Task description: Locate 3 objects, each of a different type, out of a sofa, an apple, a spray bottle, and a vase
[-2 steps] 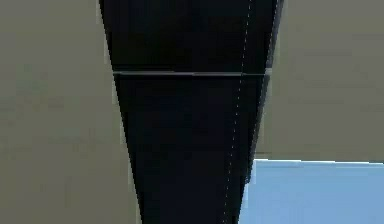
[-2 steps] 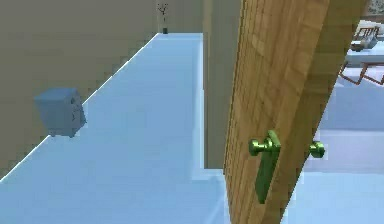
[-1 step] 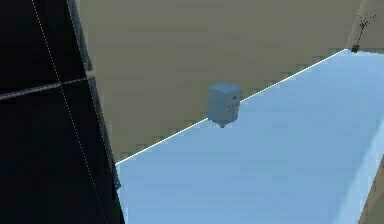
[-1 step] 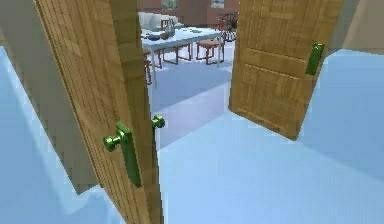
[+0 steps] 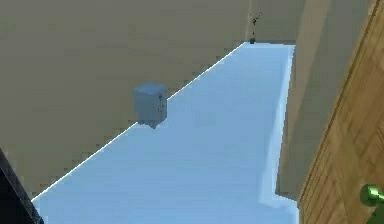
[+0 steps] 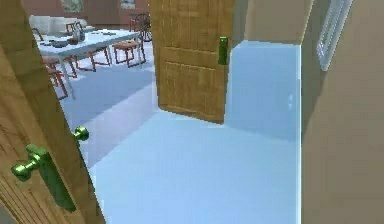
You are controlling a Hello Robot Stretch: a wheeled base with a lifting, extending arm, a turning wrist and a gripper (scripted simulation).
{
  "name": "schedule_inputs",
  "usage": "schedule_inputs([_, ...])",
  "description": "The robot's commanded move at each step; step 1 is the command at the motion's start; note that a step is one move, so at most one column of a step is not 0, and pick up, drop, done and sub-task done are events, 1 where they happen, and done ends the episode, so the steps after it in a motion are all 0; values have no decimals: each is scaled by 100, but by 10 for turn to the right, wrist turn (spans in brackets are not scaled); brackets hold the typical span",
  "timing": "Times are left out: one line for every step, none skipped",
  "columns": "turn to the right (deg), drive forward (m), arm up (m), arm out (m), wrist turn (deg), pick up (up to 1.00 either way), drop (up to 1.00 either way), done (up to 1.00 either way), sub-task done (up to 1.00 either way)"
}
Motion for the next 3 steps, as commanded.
schedule_inputs([0,50,0,0,0,0,0,0,0])
schedule_inputs([240,0,0,0,0,0,0,0,0])
schedule_inputs([0,85,0,0,0,0,0,0,0])
